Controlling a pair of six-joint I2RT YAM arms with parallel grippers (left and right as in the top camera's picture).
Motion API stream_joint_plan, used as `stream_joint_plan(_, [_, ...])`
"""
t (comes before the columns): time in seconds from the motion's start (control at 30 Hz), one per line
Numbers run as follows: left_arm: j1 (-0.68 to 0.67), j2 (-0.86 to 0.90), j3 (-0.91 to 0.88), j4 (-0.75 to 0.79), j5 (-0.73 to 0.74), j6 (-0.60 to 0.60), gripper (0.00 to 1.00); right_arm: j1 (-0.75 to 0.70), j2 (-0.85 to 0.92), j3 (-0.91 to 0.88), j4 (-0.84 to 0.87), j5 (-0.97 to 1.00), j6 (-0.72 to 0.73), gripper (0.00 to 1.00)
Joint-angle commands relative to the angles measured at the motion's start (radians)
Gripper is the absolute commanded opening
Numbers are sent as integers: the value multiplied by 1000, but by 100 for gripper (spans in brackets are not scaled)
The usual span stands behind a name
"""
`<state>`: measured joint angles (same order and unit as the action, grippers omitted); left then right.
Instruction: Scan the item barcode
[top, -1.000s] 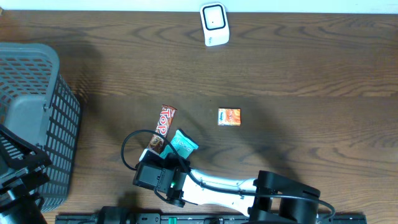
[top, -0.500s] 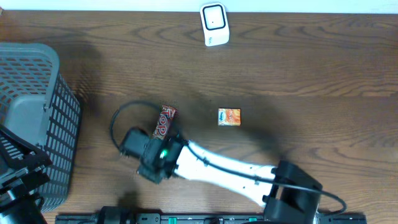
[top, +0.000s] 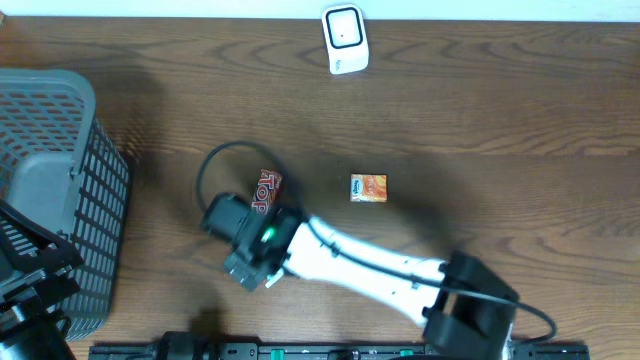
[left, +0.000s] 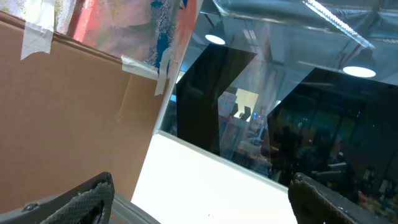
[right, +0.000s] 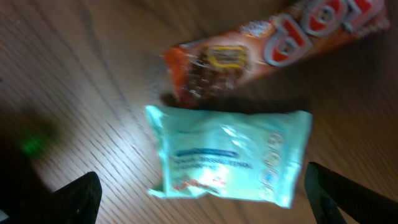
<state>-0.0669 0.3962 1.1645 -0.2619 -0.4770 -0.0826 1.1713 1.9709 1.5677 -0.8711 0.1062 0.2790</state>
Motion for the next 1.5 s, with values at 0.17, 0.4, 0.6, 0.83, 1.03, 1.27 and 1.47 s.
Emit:
stream_joint_plan(0.17, [5,-14,-4,6,-5,-9,90,109,219,-6,-13,166,61,98])
stream_joint_plan(0.4, [5,-14,-4,6,-5,-8,90,132,309,-6,-46,237,68,87])
stream_joint_plan(0.6, [5,-14,-4,6,-5,-8,90,114,318,-5,-54,229,89,32])
stream_joint_plan(0.83, [5,-14,-4,6,-5,-8,90,74,295,53,-163,204,124,1])
stream_joint_plan(1.03, [5,-14,-4,5,-5,-8,90,-11,161,211,-286,-159,-72,1])
stream_joint_plan(1.27, [5,-14,-4,5,-5,-8,90,-290,9,245,-298,-797,-231,1])
stream_joint_plan(1.47, [5,-14,-4,5,-5,-8,90,-495,37,162,-182,-1131,-314,1])
